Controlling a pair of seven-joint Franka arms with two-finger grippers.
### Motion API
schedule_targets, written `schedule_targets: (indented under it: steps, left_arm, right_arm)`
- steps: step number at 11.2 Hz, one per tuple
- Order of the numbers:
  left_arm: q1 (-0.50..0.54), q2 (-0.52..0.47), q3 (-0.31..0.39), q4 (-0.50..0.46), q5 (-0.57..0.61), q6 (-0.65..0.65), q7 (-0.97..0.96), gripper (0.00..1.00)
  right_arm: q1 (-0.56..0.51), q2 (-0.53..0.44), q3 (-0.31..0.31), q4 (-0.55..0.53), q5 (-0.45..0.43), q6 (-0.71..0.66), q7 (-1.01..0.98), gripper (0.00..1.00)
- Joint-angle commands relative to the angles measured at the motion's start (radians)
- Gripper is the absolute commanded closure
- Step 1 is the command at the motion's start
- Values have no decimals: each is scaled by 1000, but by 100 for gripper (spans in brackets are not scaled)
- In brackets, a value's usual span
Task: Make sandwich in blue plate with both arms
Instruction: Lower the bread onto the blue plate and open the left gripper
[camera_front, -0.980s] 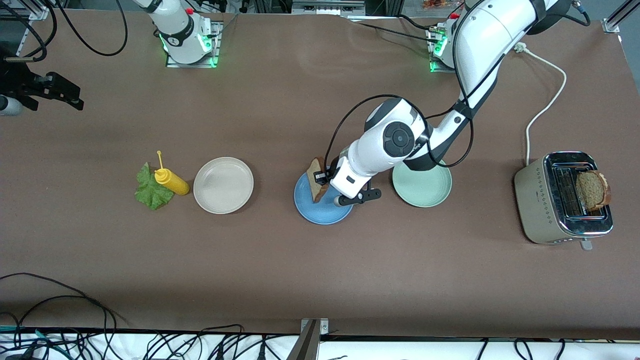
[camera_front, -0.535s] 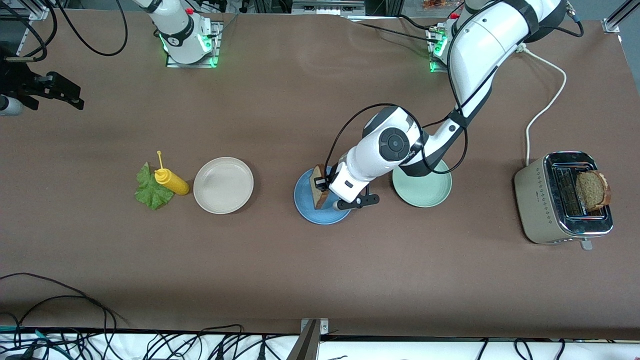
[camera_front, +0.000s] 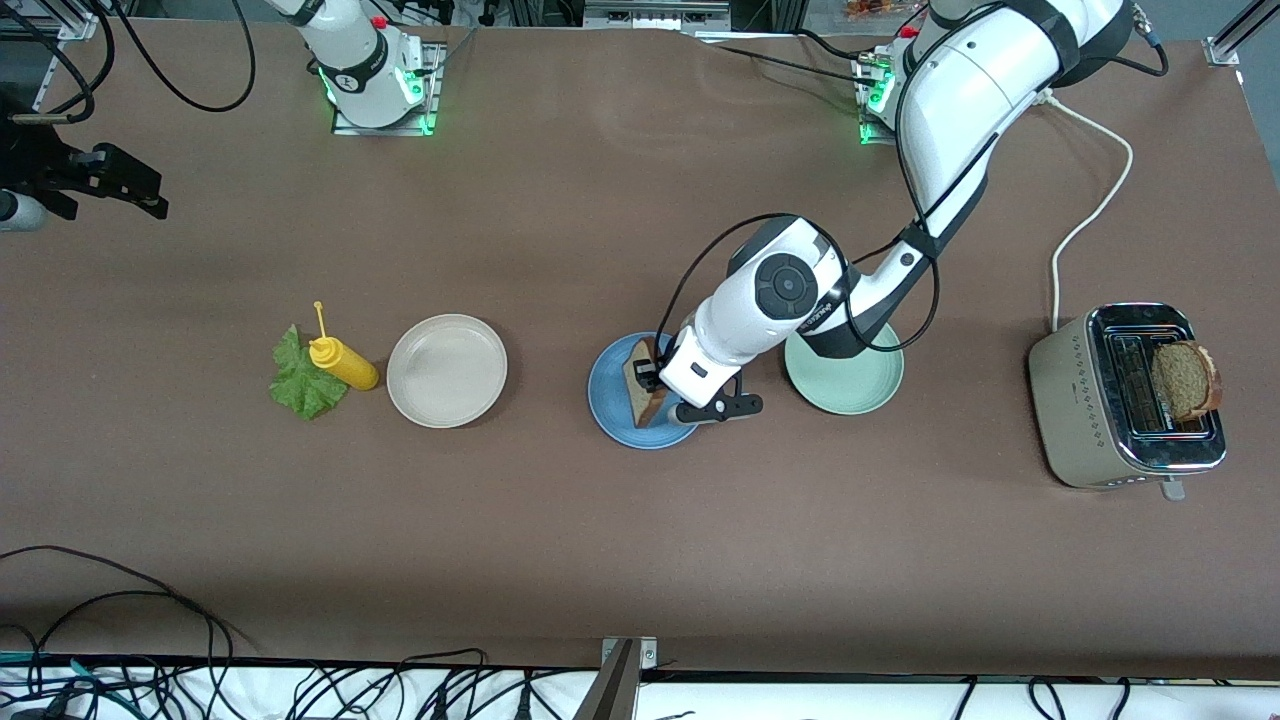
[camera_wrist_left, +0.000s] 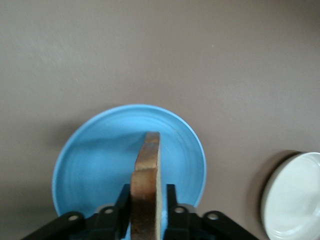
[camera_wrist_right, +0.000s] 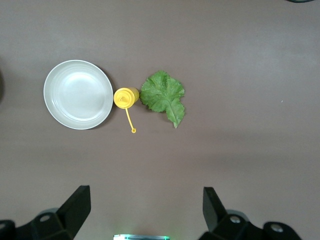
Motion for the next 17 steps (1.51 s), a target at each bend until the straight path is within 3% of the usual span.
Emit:
schedule_targets:
  steps: [1, 6, 10, 13, 17]
  left_arm:
    - [8, -15, -15, 11, 167, -37, -25, 0]
    - [18, -109, -15, 13, 169, -184, -25, 0]
    - [31, -253, -15, 14, 158, -397, -25, 0]
    - [63, -359, -8, 20, 66, -541, -14, 0]
    - [74, -530, 69, 14, 8, -705, 41, 0]
  right_arm:
    - [-4, 7, -1, 24, 15, -23, -6, 0]
    - [-4, 7, -1, 24, 15, -23, -6, 0]
    - [-4, 6, 1, 25, 16, -23, -6, 0]
    - [-4, 7, -1, 25, 16, -22, -4, 0]
    - [-1, 15, 4, 22, 13, -34, 3, 0]
